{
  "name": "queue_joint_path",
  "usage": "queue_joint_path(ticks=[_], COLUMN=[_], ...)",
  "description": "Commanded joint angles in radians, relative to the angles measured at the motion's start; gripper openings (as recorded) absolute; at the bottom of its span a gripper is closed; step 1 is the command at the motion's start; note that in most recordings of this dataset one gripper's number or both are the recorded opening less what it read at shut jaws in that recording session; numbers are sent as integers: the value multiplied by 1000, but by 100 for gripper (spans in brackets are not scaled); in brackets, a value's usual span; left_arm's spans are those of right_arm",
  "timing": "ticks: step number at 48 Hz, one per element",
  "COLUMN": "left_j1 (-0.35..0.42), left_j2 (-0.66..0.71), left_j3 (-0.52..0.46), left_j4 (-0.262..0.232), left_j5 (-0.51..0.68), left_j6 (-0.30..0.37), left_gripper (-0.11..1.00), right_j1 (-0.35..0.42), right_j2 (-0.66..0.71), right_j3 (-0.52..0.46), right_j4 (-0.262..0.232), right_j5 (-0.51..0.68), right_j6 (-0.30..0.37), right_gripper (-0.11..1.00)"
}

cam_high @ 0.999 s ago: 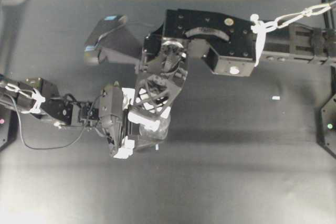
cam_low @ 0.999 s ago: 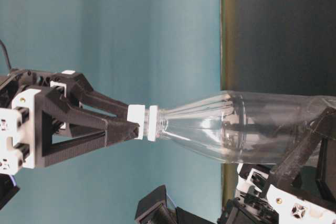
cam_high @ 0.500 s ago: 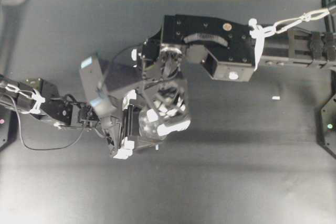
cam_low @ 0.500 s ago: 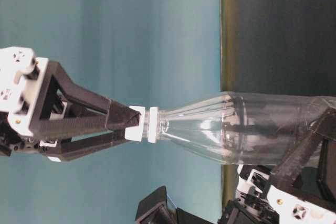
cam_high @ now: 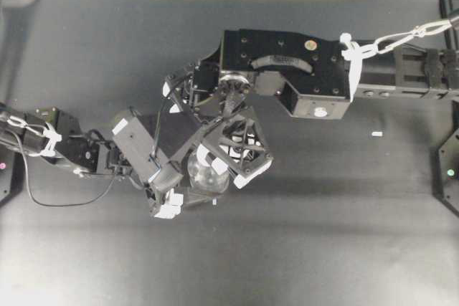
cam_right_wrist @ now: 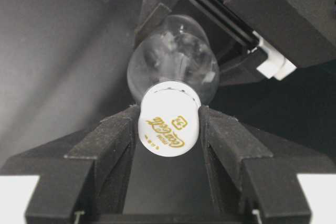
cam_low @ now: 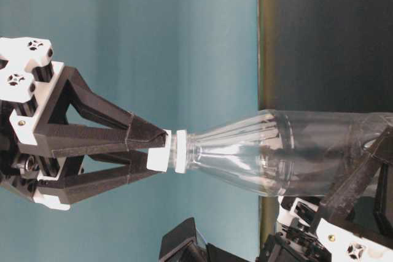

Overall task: Open the bottle cap by holding the bottle with the left arm and twisting the cap with the right arm.
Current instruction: 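Open the right gripper and pull it away from the cap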

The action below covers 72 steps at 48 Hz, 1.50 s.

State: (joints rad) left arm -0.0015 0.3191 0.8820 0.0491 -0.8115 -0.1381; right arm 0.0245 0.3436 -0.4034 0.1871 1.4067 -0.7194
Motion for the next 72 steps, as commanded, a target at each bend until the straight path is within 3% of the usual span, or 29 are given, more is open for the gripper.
queue_joint_path(ticks=[1, 10, 19, 29, 37, 40, 47, 59, 72], left_j1=[5, 5, 5, 5, 5, 5, 5, 2, -3], left_j2=[0, 2, 2, 2, 3, 3, 3, 3, 3], left_j3=[-11, -11, -9, -9, -8, -8, -8, -11, -12], left_j4=[-3, -3, -3, -3, -5, -3, -3, -3, -5], left_j5=[-3, -3, -3, -2, -3, -2, -3, 26, 46], left_j6=[-6, -6, -6, -5, -5, -5, -5, -5, -5], left_gripper=[88, 88, 88, 88, 88, 88, 88, 88, 88], right_j1=[29, 28, 28, 26, 26, 28, 31, 46, 51], right_j2=[-12, -25, -34, -49, -74, -86, -132, -252, -417], right_j3=[6, 35, 44, 57, 74, 83, 104, 169, 321], right_j4=[3, -2, -51, -63, -83, -98, -140, -141, -141], right_j5=[-6, -26, -67, -72, -94, -103, -87, -98, -198], right_j6=[-8, 29, 109, 135, 192, 213, 261, 364, 511], right_gripper=[36, 36, 36, 37, 76, 84, 82, 82, 82])
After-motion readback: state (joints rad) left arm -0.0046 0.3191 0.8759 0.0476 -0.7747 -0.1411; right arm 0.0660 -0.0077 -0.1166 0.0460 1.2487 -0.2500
